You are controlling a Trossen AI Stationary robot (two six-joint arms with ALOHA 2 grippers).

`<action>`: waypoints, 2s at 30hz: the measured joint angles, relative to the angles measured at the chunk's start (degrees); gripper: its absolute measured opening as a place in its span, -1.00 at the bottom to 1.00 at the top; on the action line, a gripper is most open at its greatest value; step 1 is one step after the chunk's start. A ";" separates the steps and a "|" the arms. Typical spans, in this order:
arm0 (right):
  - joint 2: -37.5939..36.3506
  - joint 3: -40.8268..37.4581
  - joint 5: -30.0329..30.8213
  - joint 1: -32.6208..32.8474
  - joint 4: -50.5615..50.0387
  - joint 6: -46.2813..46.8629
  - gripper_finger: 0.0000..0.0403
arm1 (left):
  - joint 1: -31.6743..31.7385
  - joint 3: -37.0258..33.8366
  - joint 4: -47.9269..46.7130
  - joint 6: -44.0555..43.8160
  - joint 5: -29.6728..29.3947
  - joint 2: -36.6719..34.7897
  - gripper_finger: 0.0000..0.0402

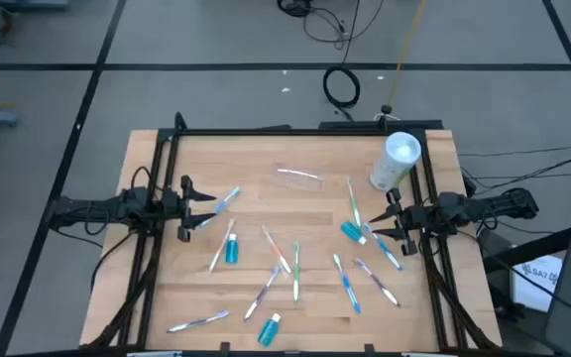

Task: Pick & Place toothbrushing station

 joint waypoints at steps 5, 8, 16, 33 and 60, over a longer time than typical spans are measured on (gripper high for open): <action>-0.01 -0.01 -0.01 -0.01 0.01 0.00 -0.43 | -0.02 0.00 0.01 0.00 0.01 0.00 0.12; 0.00 0.00 0.00 0.00 0.41 -0.83 -0.43 | -0.01 0.00 -0.01 0.00 0.01 0.01 0.12; -0.02 0.00 -0.01 -0.02 1.07 1.92 -0.43 | -0.01 -0.01 0.02 -0.21 0.02 0.01 0.12; 2.69 -0.02 19.40 -0.09 18.05 -2.93 -0.43 | -0.04 0.00 2.44 -16.93 -8.42 0.01 0.12; 60.83 13.14 17.94 -8.99 47.61 0.20 -0.43 | 1.59 18.43 -18.61 -30.45 -23.97 47.73 0.12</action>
